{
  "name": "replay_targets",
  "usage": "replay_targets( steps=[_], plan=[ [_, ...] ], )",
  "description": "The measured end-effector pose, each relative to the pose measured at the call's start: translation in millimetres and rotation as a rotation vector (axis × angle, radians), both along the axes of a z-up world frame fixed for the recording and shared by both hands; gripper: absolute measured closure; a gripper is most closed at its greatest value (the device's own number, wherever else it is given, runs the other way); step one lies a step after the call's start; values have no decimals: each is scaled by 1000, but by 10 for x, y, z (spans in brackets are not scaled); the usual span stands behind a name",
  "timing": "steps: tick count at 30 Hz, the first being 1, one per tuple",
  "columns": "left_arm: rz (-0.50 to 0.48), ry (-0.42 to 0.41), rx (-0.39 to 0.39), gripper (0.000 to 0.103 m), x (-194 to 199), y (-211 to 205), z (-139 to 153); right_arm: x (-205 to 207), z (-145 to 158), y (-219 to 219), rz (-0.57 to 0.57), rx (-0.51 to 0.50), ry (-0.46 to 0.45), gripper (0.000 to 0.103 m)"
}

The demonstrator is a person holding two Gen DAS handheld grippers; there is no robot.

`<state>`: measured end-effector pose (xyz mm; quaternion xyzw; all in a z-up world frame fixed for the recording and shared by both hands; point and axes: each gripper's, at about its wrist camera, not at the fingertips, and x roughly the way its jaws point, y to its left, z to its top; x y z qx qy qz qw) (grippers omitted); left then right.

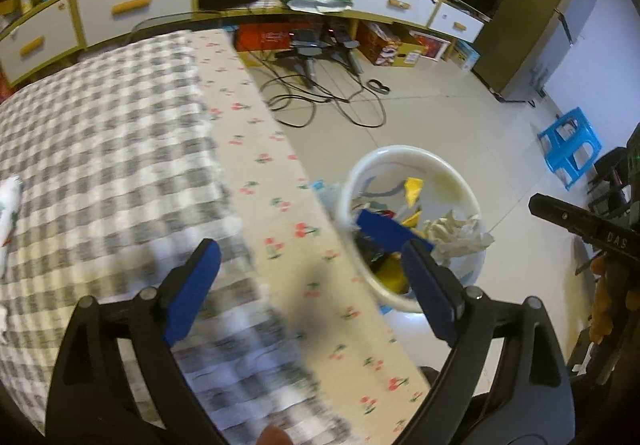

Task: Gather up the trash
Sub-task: 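Carry the tissue and blue box over the bin and open both tools, then grasp the small white tissue ball on the bed with the left tool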

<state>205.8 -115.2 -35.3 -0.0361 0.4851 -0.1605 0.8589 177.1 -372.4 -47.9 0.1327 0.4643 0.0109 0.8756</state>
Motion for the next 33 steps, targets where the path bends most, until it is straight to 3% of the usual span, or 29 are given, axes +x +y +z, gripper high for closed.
replay_targets(
  steps=[14, 21, 33],
  plan=[
    [182, 26, 109, 11, -159, 911, 53, 196, 60, 719, 125, -41, -16, 33],
    [304, 89, 94, 11, -235, 1406, -26, 276, 92, 1068, 174, -45, -26, 32],
    [452, 160, 139, 10, -443, 2087, -179, 421, 91, 1701, 261, -53, -28, 30]
  ],
)
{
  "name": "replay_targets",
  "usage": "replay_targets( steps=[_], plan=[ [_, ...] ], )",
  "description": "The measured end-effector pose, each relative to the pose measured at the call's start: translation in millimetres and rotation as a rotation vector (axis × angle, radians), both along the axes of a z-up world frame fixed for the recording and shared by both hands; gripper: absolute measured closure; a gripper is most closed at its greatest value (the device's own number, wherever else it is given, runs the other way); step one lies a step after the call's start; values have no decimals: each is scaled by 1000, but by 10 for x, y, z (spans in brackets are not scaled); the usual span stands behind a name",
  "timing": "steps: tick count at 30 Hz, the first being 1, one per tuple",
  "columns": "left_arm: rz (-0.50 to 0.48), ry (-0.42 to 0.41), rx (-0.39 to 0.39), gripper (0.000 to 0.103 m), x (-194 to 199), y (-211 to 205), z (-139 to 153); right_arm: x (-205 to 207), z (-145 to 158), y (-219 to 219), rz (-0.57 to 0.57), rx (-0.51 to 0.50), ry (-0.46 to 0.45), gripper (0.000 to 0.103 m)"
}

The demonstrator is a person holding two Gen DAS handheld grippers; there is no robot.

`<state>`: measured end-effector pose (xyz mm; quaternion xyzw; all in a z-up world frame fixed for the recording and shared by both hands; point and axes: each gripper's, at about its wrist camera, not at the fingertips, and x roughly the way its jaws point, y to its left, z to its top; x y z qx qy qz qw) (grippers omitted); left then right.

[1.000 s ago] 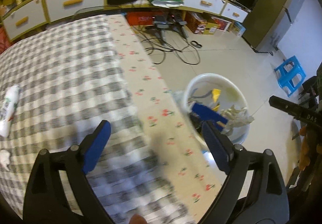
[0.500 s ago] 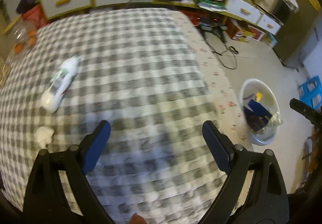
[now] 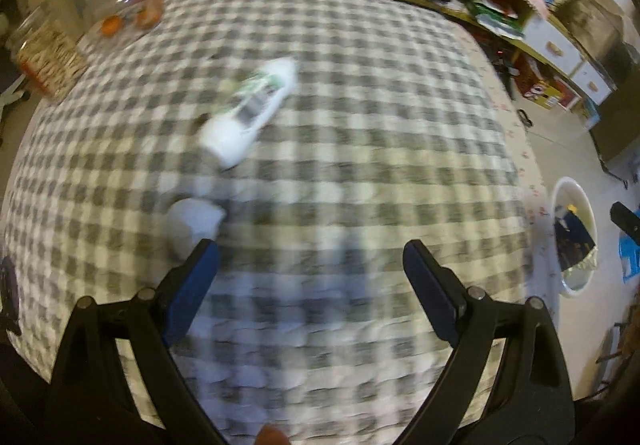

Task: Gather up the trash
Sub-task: 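Grasp the small white tissue ball on the bed with the left tool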

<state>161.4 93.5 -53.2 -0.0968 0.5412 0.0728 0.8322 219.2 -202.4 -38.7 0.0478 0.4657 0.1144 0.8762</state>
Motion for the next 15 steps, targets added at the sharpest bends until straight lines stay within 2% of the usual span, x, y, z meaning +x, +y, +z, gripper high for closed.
replay_targets(
  steps=[6, 10, 14, 15],
  plan=[
    [53, 52, -49, 10, -73, 365, -76, 55, -58, 226, 29, -11, 11, 29],
    [103, 58, -93, 11, -103, 588, -79, 94, -88, 362, 41, -17, 16, 29],
    [126, 44, -151, 22, -90, 741, -78, 124, -110, 456, 46, -16, 21, 29],
    [125, 43, -160, 28, -82, 762, -86, 134, -118, 484, 47, -14, 23, 29]
  ],
)
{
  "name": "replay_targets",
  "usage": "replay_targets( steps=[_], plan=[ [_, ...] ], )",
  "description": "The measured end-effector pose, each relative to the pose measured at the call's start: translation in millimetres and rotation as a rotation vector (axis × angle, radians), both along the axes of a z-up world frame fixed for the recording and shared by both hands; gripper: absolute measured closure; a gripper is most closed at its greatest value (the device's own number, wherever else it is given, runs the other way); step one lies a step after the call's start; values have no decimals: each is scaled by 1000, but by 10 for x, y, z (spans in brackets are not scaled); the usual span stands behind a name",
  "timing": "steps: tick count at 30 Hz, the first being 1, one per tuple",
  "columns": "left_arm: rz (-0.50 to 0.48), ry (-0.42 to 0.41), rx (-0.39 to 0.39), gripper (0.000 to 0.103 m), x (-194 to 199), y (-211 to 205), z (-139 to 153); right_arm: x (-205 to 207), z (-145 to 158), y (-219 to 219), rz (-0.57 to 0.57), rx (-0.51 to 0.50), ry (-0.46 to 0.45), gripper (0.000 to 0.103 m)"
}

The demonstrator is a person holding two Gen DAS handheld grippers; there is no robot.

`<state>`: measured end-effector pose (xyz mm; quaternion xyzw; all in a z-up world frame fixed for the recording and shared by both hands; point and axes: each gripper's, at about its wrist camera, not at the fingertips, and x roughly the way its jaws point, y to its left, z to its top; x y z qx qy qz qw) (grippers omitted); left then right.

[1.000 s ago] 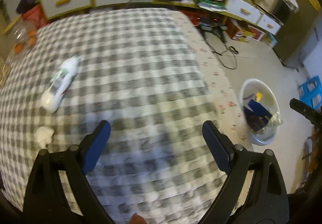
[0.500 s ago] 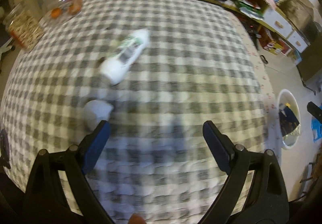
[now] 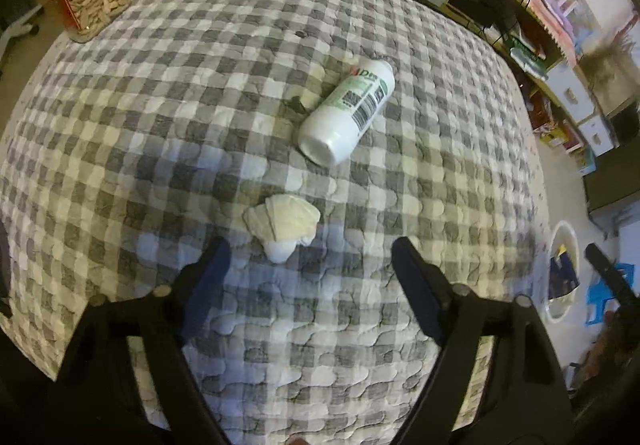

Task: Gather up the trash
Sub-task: 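Grasp the small white tissue ball on the bed with the left tool, then grasp the white plastic bottle with the right tool while the left tool holds the tissue ball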

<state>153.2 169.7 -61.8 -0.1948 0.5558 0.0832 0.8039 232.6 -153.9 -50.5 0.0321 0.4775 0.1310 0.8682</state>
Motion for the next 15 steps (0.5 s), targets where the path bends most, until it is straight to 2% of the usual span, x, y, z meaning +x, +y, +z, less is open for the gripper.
replay_targets(
  steps=[3, 5, 11, 12, 15],
  plan=[
    [3, 5, -16, 43, 36, 50, -47, 24, -10, 73, 3, 5, 4, 29],
    [9, 13, -22, 46, 61, 73, -99, 35, -17, 116, 8, 4, 6, 29],
    [25, 36, -26, 71, 109, 136, -216, 84, -50, 318, 25, 3, 12, 29],
    [24, 35, -20, 81, 107, 144, -197, 95, -56, 362, 28, 5, 14, 29],
    [12, -1, -33, 84, 95, 165, -78, 118, -74, 491, 35, 14, 20, 29]
  ],
)
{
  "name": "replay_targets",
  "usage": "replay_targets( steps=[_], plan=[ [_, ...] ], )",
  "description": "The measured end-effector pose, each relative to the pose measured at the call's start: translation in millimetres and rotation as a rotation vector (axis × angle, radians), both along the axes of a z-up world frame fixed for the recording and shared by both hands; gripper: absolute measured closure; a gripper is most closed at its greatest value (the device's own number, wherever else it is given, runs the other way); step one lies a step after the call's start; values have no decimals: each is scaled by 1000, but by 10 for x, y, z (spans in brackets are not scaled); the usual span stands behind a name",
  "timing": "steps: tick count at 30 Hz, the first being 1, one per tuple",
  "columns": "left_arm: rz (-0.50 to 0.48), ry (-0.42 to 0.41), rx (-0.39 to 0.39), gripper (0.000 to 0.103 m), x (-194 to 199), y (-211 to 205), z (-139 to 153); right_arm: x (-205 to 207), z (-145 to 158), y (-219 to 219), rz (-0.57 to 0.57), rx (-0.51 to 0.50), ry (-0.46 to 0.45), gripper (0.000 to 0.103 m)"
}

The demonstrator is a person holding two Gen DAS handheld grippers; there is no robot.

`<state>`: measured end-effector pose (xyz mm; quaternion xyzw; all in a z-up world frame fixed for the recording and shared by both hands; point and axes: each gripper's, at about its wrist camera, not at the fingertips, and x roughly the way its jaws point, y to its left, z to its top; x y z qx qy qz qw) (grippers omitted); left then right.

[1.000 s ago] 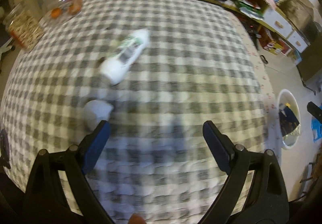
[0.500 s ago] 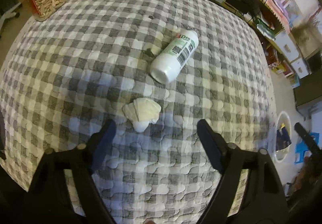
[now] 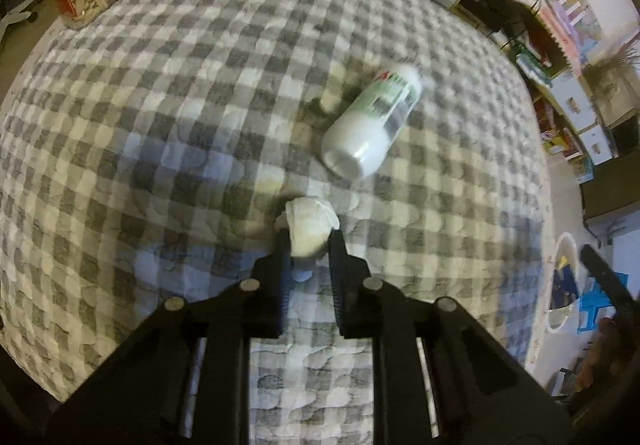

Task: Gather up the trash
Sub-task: 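Grasp the white plastic bottle with the right tool while the left tool holds the tissue ball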

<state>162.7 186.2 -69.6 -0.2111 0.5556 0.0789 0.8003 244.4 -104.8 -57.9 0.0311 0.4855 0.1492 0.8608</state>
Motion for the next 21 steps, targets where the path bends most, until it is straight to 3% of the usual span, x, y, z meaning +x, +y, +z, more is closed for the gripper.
replay_targets(
  steps=[5, 8, 12, 16, 21],
  plan=[
    [-33, -63, 29, 84, -34, 13, 313, 1, -31, 344, 31, 21, 16, 29],
    [-36, -90, 85, 84, -33, 89, 464, 56, -80, 578, 32, 38, 45, 29],
    [-20, -108, 128, 84, -59, 237, 557, 171, -147, 1014, 63, 38, 76, 29],
    [-22, -89, 234, 84, -39, 401, 563, 254, -150, 1436, 95, 61, 90, 29],
    [11, -76, 212, 84, -56, 653, 543, 327, -170, 1937, 138, 66, 98, 29]
  ],
)
